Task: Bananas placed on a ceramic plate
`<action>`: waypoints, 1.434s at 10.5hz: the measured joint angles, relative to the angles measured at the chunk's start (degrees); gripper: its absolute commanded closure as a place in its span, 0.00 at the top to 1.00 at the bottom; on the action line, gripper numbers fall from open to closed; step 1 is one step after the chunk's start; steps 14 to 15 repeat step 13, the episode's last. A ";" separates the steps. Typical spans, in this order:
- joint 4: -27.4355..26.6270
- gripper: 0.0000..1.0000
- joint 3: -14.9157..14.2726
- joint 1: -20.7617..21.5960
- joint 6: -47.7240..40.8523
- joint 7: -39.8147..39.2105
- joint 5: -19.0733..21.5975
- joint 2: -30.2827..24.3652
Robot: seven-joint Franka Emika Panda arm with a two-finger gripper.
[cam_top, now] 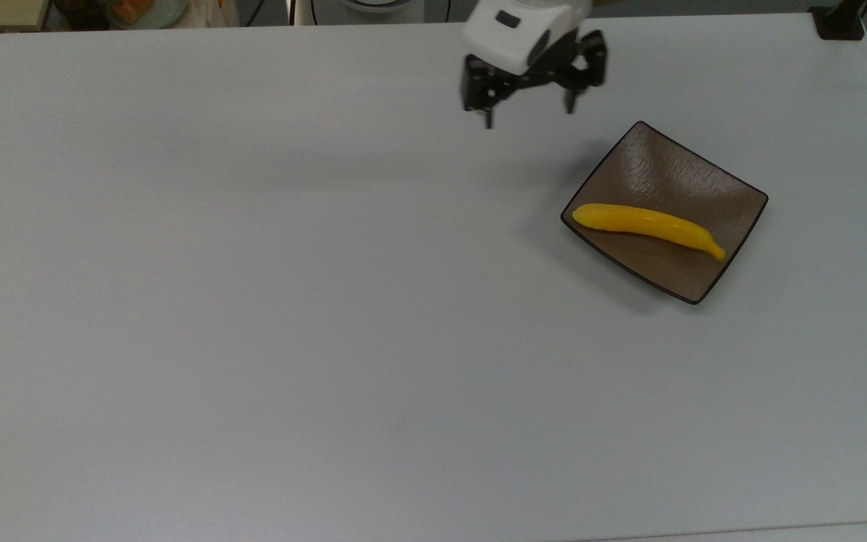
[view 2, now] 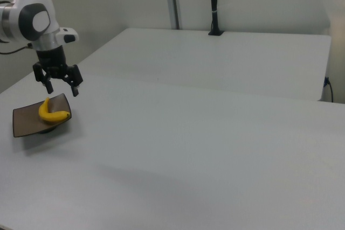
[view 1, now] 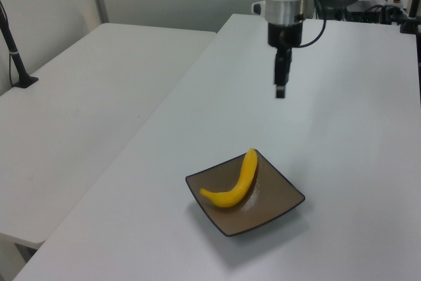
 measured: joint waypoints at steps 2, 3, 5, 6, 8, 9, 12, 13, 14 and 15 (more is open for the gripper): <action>-1.06 1.00 -3.82 -0.19 -2.08 -3.00 -2.82 -1.86; -1.63 1.00 -6.09 -0.20 -2.08 -3.22 -3.04 -2.64; -1.83 1.00 -10.60 -0.29 -2.08 -3.44 -3.06 -4.00; -1.85 1.00 -12.59 -0.31 -2.08 -3.48 -3.06 -4.71; -1.98 1.00 -16.47 -0.31 -2.08 -3.67 -1.18 -6.06; -2.06 1.00 -18.04 -0.31 -1.97 -3.92 0.60 -6.46; -2.81 1.00 -19.28 -0.27 -1.96 -4.12 1.70 -7.71; -3.24 1.00 -19.28 -0.23 -1.96 -4.12 1.70 -7.96; -3.24 1.00 -19.28 -0.23 -1.96 -4.12 1.70 -7.96; -3.24 1.00 -19.28 -0.23 -1.96 -4.12 1.70 -7.96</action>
